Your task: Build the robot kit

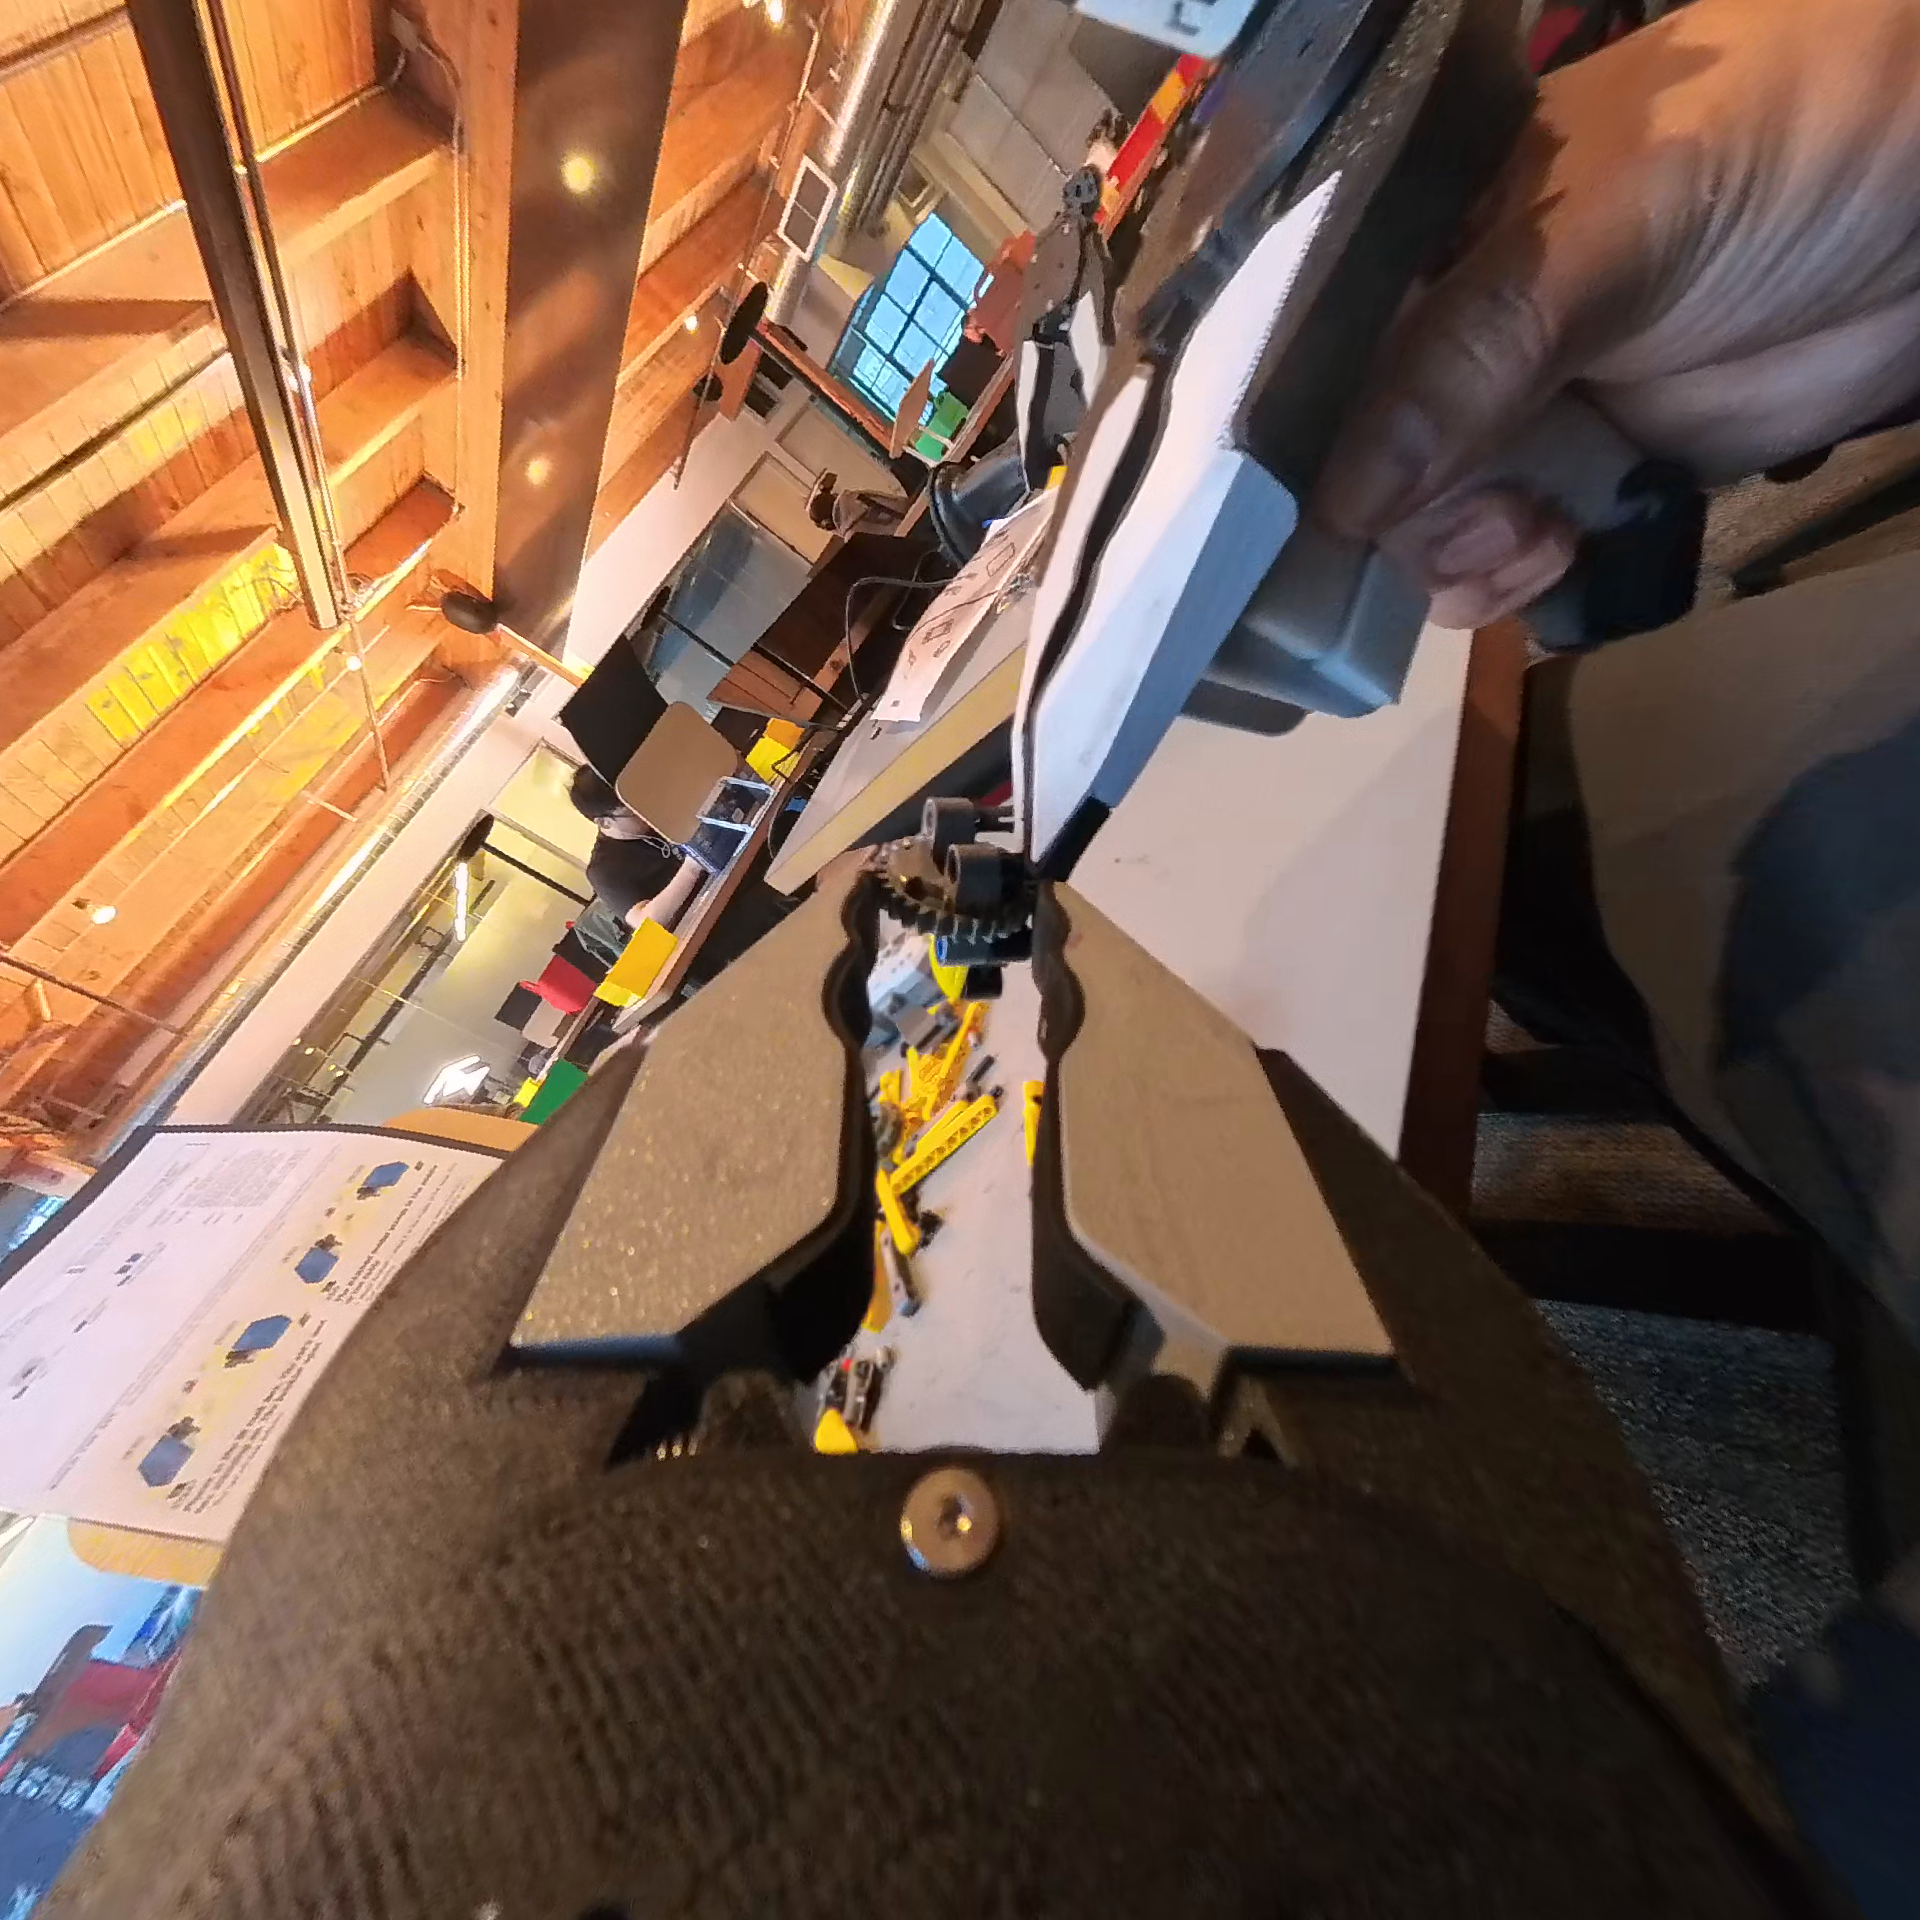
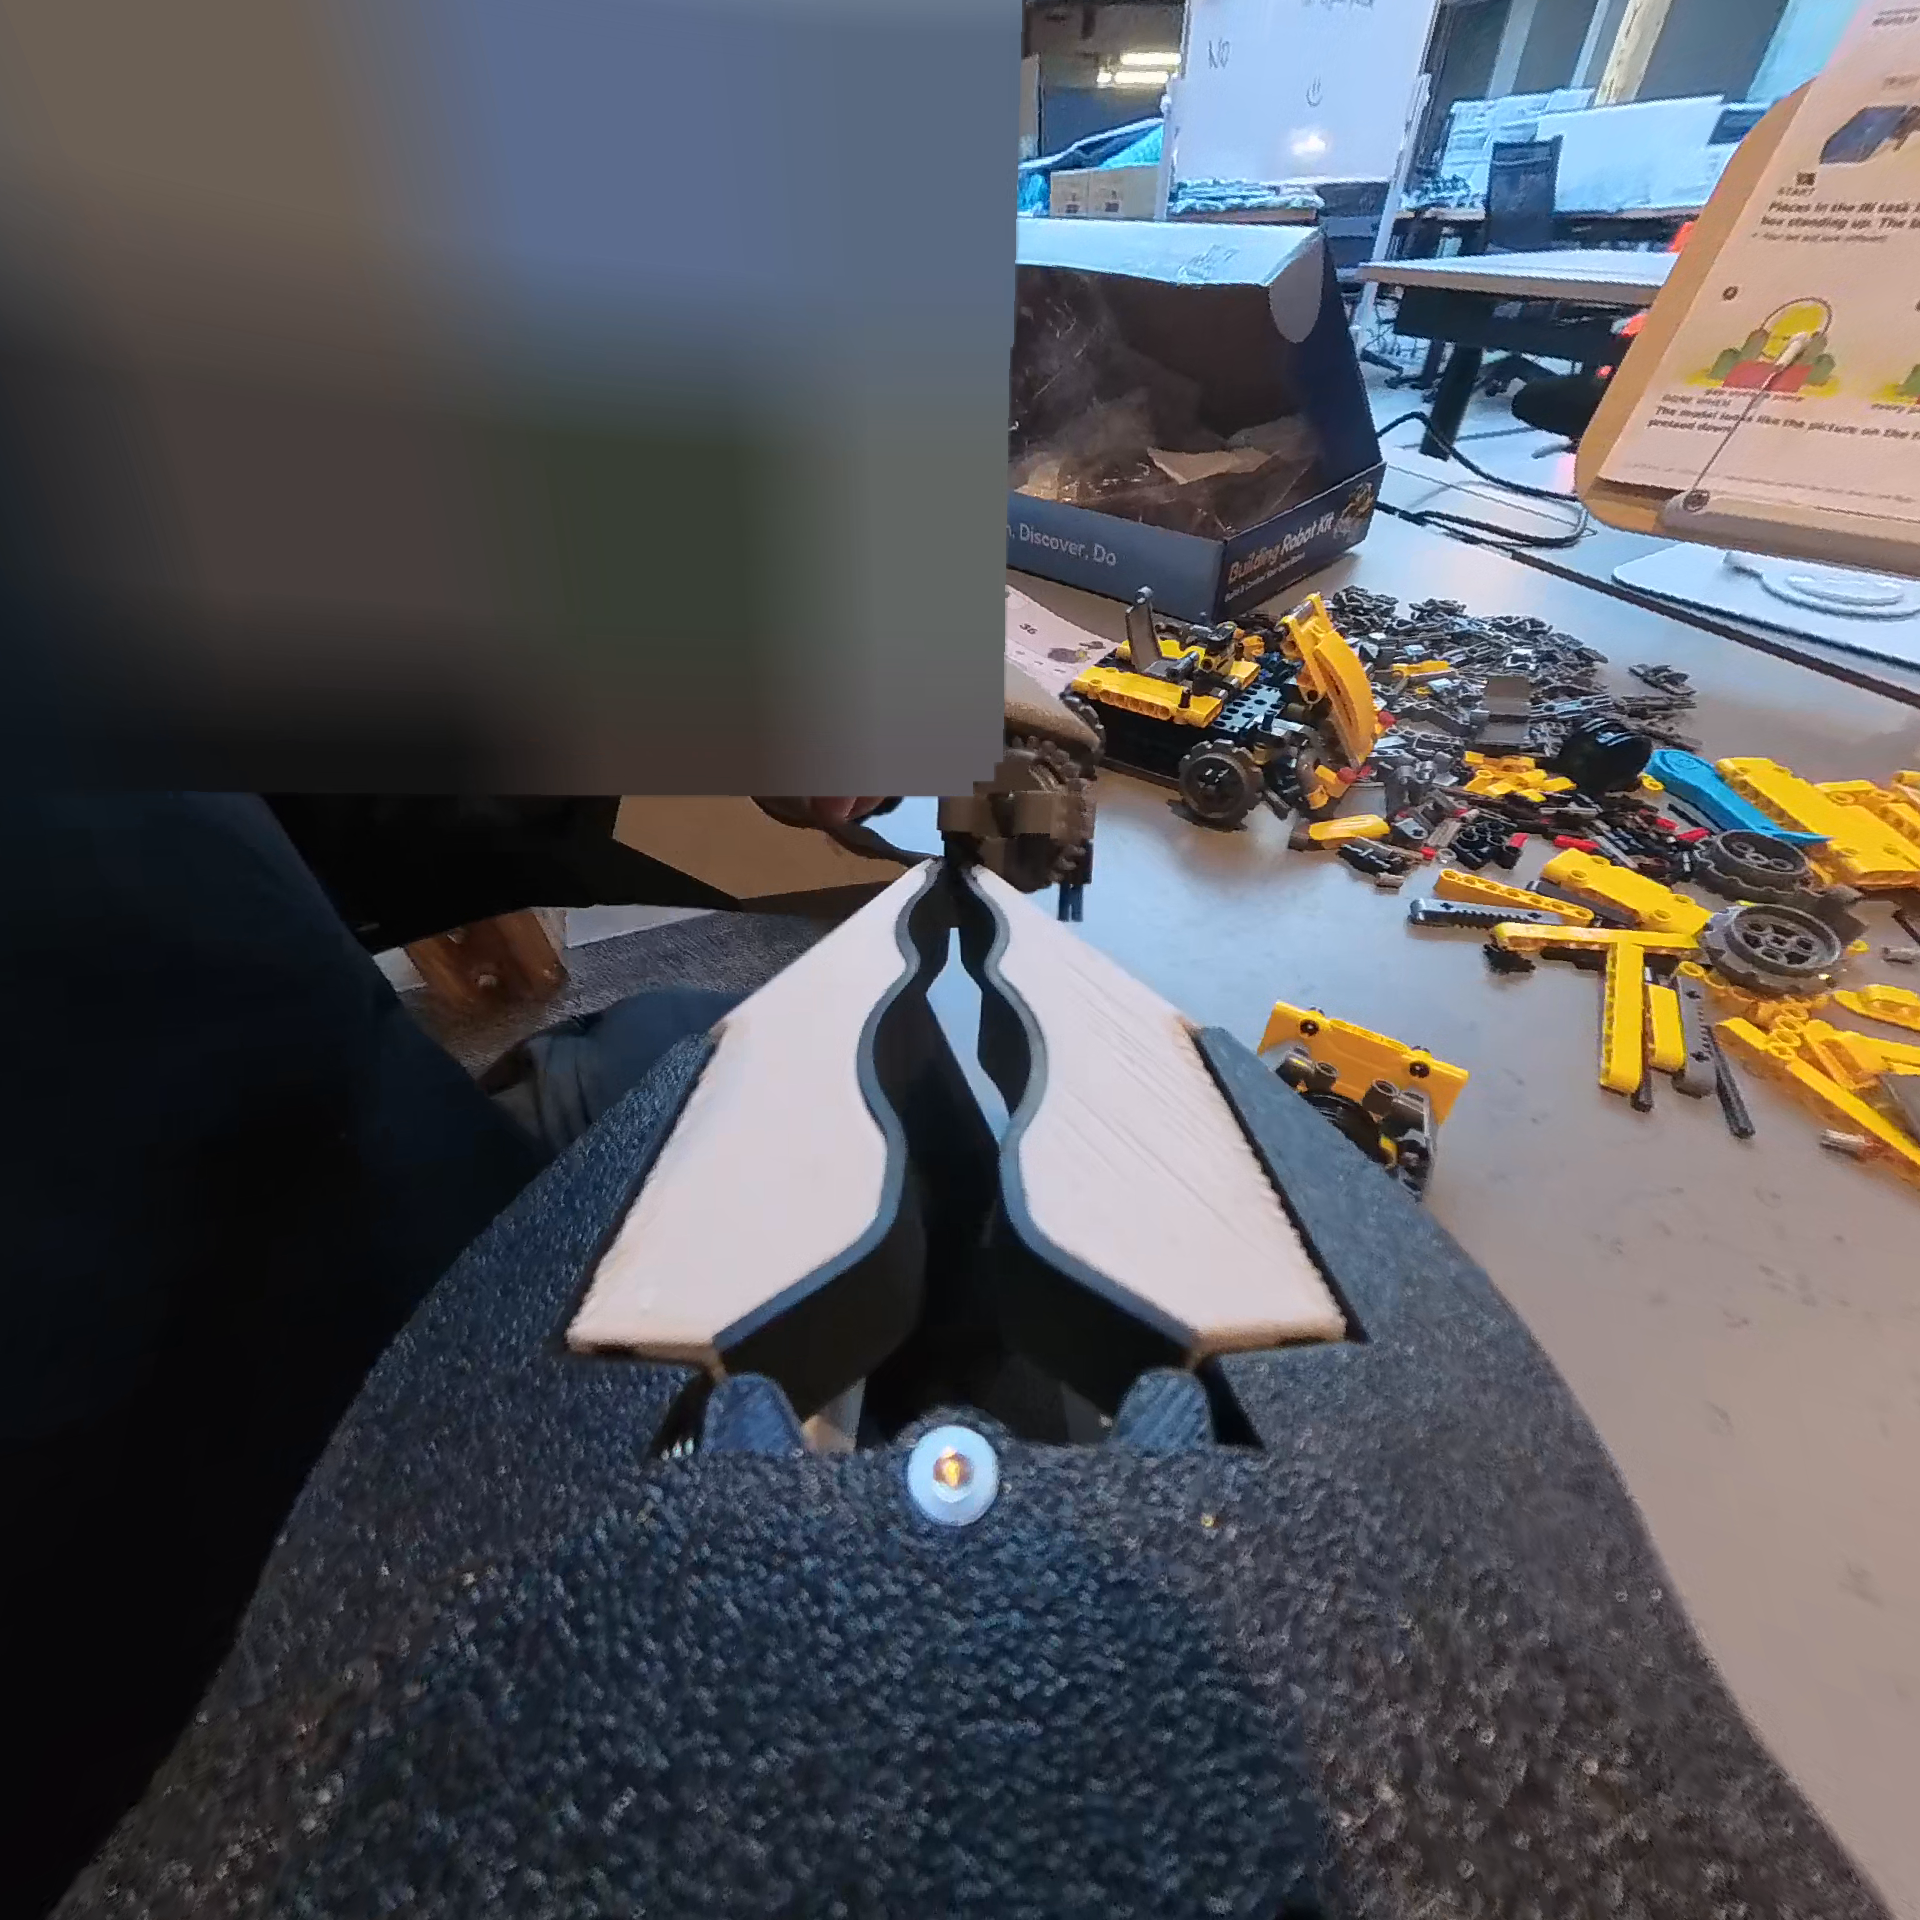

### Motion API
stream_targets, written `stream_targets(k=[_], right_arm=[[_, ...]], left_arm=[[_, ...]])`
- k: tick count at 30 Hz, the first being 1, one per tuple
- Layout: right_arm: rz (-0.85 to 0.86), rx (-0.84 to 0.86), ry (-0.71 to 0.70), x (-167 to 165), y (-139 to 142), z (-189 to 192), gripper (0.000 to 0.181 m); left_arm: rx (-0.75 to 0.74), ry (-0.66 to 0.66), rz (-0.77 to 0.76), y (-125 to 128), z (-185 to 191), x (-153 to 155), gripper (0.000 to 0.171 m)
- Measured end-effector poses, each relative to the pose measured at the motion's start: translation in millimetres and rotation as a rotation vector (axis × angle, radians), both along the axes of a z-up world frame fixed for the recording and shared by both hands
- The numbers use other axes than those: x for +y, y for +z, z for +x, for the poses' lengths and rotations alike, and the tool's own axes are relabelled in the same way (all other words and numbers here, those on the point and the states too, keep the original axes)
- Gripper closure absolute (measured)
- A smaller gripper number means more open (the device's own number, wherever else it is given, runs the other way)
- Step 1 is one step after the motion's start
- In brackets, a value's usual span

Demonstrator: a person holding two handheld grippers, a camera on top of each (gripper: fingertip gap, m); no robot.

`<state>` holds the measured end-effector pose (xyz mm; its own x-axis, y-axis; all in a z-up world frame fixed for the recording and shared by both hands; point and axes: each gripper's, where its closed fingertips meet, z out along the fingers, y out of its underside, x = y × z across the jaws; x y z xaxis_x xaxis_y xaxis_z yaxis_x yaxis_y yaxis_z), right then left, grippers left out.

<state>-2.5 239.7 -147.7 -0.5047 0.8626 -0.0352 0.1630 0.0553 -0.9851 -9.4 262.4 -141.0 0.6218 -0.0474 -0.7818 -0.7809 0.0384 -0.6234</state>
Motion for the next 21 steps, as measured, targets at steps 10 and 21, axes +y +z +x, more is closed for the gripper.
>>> stream_targets(k=[10, 21], right_arm=[[-0.176, -0.123, 0.016, 16.9, -8.5, -1.1, 0.17], [-0.47, -0.098, 0.43, 20.4, 19.3, 15.2, 0.151]], left_arm=[[-0.036, -0.018, -0.108, -18.2, -17.4, 7.3, 0.143], [-0.58, -0.588, -0.178, 19.7, 11.9, -9.1, 0.143]])
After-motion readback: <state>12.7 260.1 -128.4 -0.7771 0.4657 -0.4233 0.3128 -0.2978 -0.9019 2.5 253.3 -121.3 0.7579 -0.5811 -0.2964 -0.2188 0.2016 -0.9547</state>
